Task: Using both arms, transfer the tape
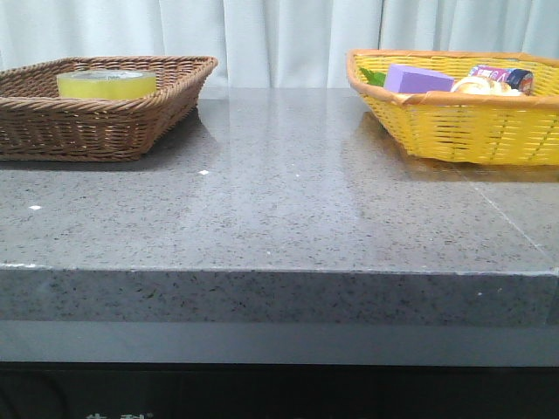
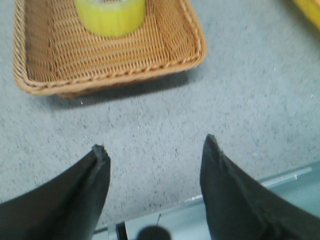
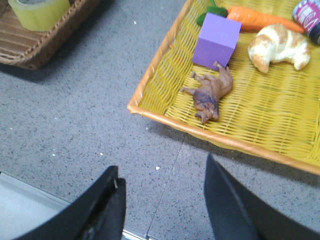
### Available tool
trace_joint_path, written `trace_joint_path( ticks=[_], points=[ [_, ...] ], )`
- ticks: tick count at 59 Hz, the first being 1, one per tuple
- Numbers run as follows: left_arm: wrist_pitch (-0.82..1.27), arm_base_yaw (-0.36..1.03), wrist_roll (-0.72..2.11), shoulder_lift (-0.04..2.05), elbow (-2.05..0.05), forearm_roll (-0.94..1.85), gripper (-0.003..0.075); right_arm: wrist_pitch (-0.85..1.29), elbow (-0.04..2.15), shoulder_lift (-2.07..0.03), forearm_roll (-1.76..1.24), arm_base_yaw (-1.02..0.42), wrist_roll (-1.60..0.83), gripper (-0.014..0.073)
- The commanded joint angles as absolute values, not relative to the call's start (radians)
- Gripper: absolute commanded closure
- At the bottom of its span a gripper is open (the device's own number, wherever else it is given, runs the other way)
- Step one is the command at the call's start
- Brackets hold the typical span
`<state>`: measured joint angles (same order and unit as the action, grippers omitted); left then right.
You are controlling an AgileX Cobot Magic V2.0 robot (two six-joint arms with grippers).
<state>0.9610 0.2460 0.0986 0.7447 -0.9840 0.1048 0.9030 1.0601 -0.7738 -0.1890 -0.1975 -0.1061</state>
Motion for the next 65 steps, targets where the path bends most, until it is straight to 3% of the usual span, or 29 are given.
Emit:
trace_joint_path(
  ticks=[1, 8, 14, 25, 33, 65],
  points=[
    [0.808, 0.245, 0.094, 0.674, -0.954, 0.114, 0.032, 0.838, 1.071, -0.736, -0.193, -0.189, -0.105, 0.0199],
    [0.739, 0.245, 0.094, 0.623, -0.909, 0.114, 0.032, 0.8, 1.042, -0.707, -0.191, -0.189, -0.105, 0.0204],
    [0.721, 0.245, 0.088, 0.613, -0.897, 0.114, 0.0346, 0.777, 1.027, -0.697, -0.191, -0.189, -0.105, 0.0286],
    [0.709, 0.245, 0.086, 0.613, -0.897, 0.114, 0.0588, 0.774, 1.025, -0.697, -0.191, -0.189, -0.105, 0.055],
    [0.687, 0.245, 0.086, 0.613, -0.897, 0.114, 0.074, 0.774, 1.025, -0.697, -0.191, -0.189, -0.105, 0.0666],
    [0.679, 0.245, 0.086, 0.615, -0.897, 0.128, 0.074, 0.783, 1.025, -0.701, -0.196, -0.189, -0.105, 0.0662]
  ],
)
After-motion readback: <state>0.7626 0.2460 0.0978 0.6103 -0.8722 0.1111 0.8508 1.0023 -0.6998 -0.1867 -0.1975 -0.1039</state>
